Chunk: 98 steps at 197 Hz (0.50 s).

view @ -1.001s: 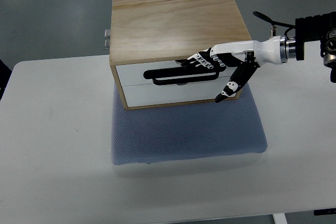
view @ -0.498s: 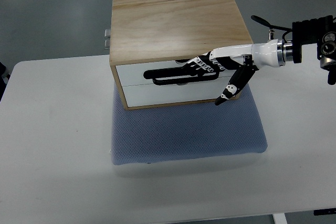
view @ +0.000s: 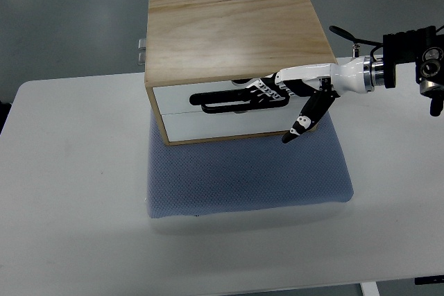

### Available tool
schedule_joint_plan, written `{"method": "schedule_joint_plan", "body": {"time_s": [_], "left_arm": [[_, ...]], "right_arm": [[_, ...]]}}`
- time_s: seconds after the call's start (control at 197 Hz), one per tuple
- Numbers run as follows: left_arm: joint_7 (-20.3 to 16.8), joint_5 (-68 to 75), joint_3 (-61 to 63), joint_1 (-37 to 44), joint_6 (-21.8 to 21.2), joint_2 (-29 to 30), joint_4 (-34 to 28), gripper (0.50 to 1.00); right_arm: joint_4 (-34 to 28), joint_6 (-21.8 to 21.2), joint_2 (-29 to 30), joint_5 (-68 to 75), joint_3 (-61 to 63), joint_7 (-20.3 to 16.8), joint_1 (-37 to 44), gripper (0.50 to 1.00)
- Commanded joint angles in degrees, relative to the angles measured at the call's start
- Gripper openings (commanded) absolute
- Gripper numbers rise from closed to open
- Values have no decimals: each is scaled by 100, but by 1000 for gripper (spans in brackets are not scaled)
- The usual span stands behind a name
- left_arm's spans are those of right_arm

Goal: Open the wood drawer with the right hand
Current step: 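Hook the right hand fingers around the upper drawer's black handle, then pull the upper drawer outward toward the robot with the right hand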

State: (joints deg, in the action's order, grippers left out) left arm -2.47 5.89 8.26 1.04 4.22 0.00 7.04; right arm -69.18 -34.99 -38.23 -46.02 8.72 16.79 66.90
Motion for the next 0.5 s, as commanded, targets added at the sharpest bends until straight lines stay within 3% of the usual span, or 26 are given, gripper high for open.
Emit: {"method": "schedule_joint_plan", "body": {"time_s": [0.0, 0.493], "left_arm": [[1, 0, 0, 1, 0, 0, 0, 1000], [1, 0, 0, 1, 0, 0, 0, 1000]], "right_arm": [[-8, -1, 0, 5, 7, 0, -10, 944], [-149, -1, -176, 32, 7, -9, -19, 944]]}}
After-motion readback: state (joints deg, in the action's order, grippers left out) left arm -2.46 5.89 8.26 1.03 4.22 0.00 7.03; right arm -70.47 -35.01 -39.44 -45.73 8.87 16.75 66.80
